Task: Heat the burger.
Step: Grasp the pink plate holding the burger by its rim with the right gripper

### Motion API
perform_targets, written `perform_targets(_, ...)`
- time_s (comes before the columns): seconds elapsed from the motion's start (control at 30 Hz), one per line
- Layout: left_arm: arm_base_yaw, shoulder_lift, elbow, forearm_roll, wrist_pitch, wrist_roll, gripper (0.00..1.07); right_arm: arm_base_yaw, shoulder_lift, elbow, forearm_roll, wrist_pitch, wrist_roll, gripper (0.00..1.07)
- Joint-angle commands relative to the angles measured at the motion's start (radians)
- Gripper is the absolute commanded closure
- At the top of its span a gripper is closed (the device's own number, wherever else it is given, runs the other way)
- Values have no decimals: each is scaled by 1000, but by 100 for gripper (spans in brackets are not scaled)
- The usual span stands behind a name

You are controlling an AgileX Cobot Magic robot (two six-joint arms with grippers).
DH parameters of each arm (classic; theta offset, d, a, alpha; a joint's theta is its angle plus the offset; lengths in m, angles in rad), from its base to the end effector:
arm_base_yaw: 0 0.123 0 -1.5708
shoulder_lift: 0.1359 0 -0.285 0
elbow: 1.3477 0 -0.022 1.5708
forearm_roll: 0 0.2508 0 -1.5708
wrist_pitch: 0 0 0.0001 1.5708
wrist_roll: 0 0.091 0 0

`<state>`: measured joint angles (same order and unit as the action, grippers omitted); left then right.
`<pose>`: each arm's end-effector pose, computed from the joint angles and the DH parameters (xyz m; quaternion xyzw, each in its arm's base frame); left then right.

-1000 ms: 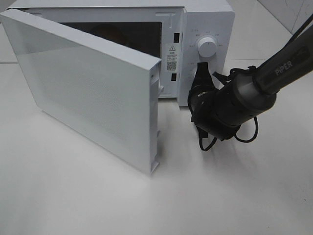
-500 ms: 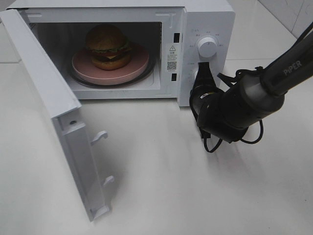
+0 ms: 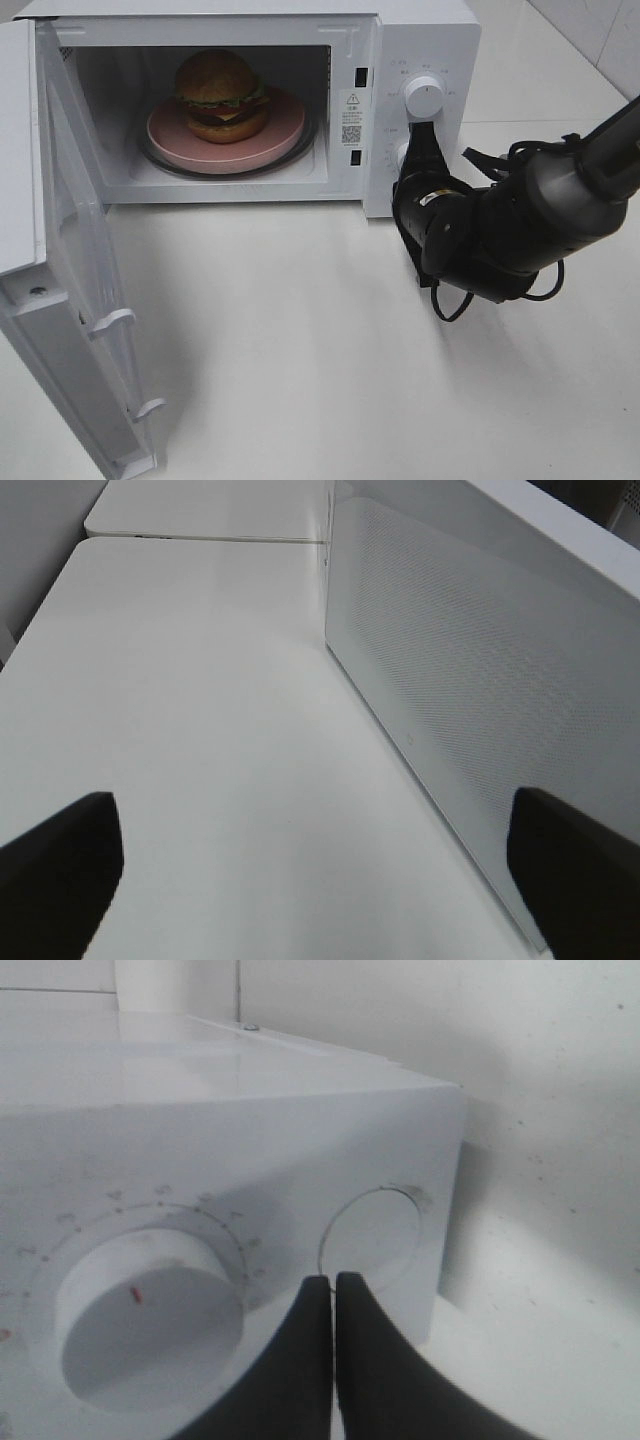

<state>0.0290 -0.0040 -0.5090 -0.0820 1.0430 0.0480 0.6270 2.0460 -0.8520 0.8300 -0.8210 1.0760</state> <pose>-0.0058 -0.0066 0.2814 0.0095 0.8444 -0.0204 0.5353 0.3231 0.1734 0.1066 0.5499 0.6259 0.3653 0.4151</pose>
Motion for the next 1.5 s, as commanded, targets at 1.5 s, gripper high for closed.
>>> perform_targets(1.5, 1, -19, 4, 1, -5, -1, 7, 0, -200, -376, -897, 1357, -1242, 106)
